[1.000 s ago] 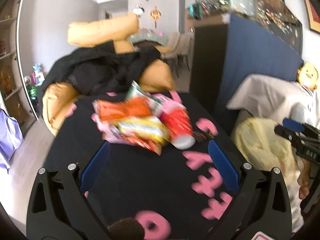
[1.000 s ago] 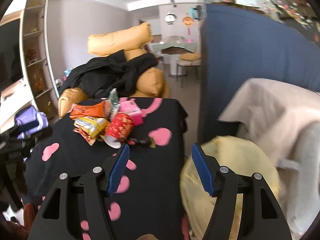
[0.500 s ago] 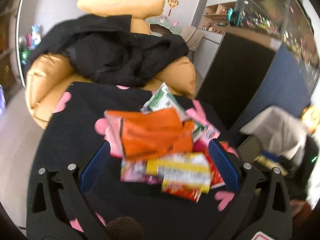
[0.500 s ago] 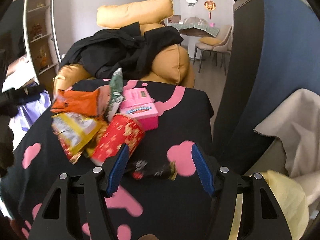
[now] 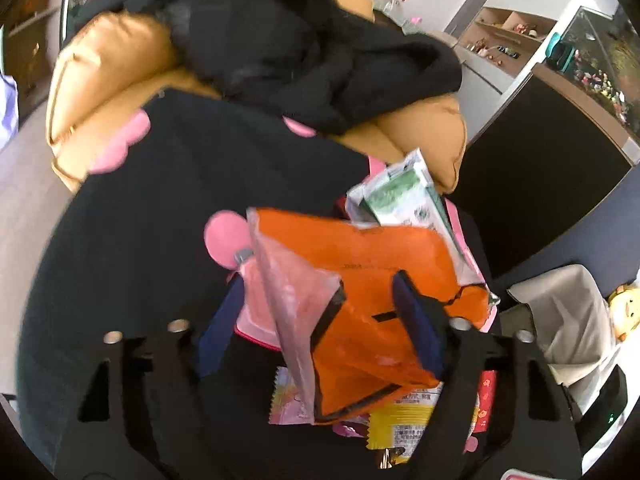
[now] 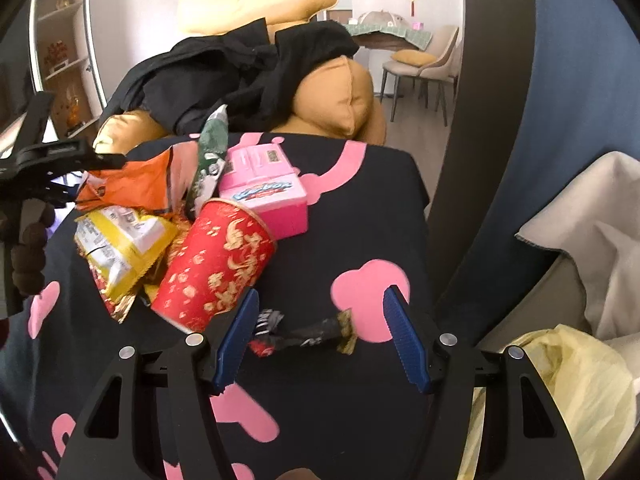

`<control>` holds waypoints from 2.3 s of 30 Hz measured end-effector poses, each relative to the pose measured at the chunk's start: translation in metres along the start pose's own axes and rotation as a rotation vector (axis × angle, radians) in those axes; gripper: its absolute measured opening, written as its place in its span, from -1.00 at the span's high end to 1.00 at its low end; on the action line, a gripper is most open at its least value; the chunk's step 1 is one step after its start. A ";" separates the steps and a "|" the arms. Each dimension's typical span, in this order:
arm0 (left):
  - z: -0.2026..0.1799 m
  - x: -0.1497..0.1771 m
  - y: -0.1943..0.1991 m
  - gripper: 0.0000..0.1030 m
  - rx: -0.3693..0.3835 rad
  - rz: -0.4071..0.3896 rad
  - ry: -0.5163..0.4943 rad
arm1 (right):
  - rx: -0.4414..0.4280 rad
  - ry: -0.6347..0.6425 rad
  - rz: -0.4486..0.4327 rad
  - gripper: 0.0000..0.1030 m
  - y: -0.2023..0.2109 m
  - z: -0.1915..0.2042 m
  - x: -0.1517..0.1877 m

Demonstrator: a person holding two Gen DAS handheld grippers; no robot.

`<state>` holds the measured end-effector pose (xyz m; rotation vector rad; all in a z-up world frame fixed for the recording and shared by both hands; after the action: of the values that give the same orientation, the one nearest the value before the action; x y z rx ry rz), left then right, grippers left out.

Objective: Collect trash
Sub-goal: 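Reach the left tool to the orange snack bag and grasp it, then grasp the green-white packet with the right tool while the left tool holds the orange bag, then carry both items to the yellow trash bag, opening the left tool to drop the orange bag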

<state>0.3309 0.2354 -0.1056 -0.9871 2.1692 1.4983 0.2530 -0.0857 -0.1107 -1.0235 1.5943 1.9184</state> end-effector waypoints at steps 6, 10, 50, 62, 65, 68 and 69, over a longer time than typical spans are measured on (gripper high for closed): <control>-0.003 0.005 0.034 0.45 0.055 -0.041 -0.023 | -0.009 0.023 0.020 -0.19 0.006 0.005 -0.001; 0.004 0.016 0.071 0.47 0.086 -0.057 -0.024 | -0.024 0.019 0.014 -0.19 0.010 0.005 -0.006; 0.037 0.060 0.105 0.52 0.128 -0.101 -0.025 | -0.152 0.245 -0.014 0.40 -0.024 0.107 -0.150; -0.010 0.056 0.164 0.53 0.093 -0.228 -0.123 | -0.139 0.195 -0.158 0.40 0.091 0.063 -0.111; -0.034 0.056 0.181 0.53 0.102 -0.261 -0.172 | -0.127 0.167 -0.206 0.40 0.125 0.045 -0.103; -0.059 0.062 0.191 0.53 0.115 -0.276 -0.218 | -0.098 0.166 -0.247 0.40 0.153 0.030 -0.092; -0.070 0.065 0.193 0.53 0.126 -0.272 -0.229 | -0.088 0.166 -0.257 0.40 0.162 0.023 -0.088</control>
<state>0.1589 0.1890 0.0148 -0.9712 1.8608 1.2647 0.1832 -0.0910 0.0611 -1.3844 1.3932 1.7804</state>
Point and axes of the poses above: each gripper's, at about its wrist camera, not at the fingertips, and y roughly against the way its jaws point, z to its left, x to its underside, the point moved 3 cm from there along -y, roughly the way its jaws point, and after that the axes turned 6 degrees about -z, right-handed, at the moved point
